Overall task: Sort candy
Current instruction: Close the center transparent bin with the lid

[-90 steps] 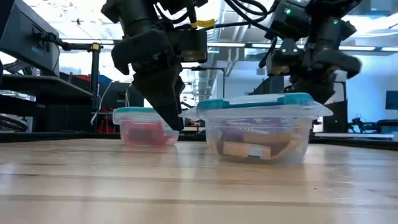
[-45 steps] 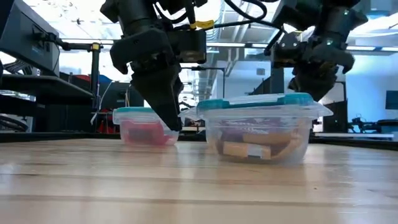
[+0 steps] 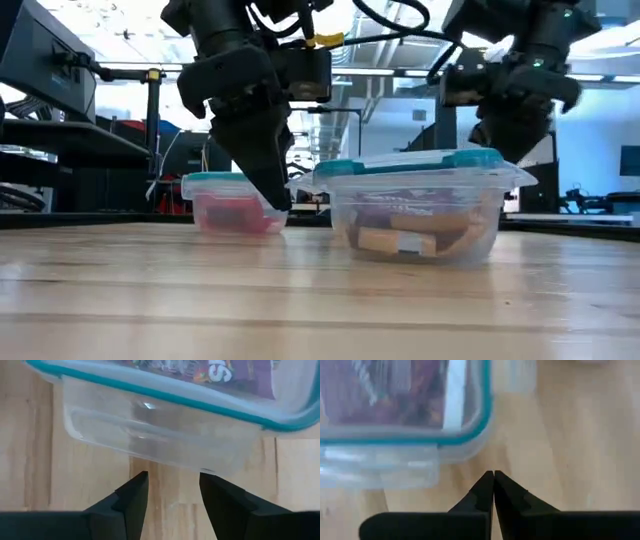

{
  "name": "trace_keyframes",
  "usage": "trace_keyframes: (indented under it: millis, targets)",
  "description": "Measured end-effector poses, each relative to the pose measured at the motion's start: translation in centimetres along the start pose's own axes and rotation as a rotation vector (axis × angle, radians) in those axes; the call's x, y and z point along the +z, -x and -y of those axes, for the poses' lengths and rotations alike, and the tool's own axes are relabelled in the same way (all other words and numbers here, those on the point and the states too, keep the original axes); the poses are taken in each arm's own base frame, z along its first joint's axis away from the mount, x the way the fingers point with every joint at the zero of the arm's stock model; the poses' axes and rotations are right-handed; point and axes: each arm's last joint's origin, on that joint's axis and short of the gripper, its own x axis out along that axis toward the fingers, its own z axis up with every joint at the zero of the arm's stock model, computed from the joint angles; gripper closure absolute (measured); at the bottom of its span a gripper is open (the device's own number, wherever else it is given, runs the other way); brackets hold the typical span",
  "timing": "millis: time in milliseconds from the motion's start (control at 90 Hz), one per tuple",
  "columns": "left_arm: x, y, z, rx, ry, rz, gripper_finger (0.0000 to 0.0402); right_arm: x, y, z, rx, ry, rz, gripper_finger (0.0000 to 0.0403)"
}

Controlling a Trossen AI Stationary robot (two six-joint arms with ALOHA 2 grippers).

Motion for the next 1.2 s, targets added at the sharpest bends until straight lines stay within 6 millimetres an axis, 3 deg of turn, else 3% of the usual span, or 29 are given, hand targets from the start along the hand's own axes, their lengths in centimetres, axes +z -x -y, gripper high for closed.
trace_keyframes:
  millis: [133, 289, 444, 667, 767, 956, 1078, 1200]
  targets:
    - [0.0, 0.0, 0.0, 0.000, 0.000, -0.002, 0.0238, -0.3, -0.3, -1.7, 0.181, 0.063, -0.042, 0.0403]
    - [0.0, 0.0, 0.0, 0.000, 0.000, -0.001, 0.0238, -0.9, 0.0, -1.0, 0.005, 0.026, -0.057, 0.0403]
    - [-0.1, 0.2, 0.0, 0.003, 0.008, -0.010, 0.0238, -0.9, 0.4, -1.4, 0.012, 0.035, -0.052, 0.0403]
    - [0.4, 2.2, 0.3, -0.005, 0.037, 0.006, 0.0238, -0.5, 2.1, -5.3, 0.116, 0.042, 0.039, 0.0403]
    - [0.4, 2.5, 0.6, -0.013, 0.019, 0.011, 0.0238, -1.9, 2.6, -7.7, 0.130, -0.021, 0.042, 0.0403]
    - [0.3, 2.1, 0.9, -0.007, -0.020, 0.013, 0.0238, -6.7, 4.1, -12.4, 0.093, -0.142, 0.095, 0.0403]
    - [0.2, 2.2, 1.4, -0.014, -0.087, 0.016, 0.0238, -9.0, 4.7, -14.1, 0.085, -0.213, 0.153, 0.0403]
    - [0.1, 2.3, 2.5, -0.034, -0.125, 0.025, 0.0238, -10.0, 5.1, -14.8, 0.094, -0.254, 0.182, 0.0403]
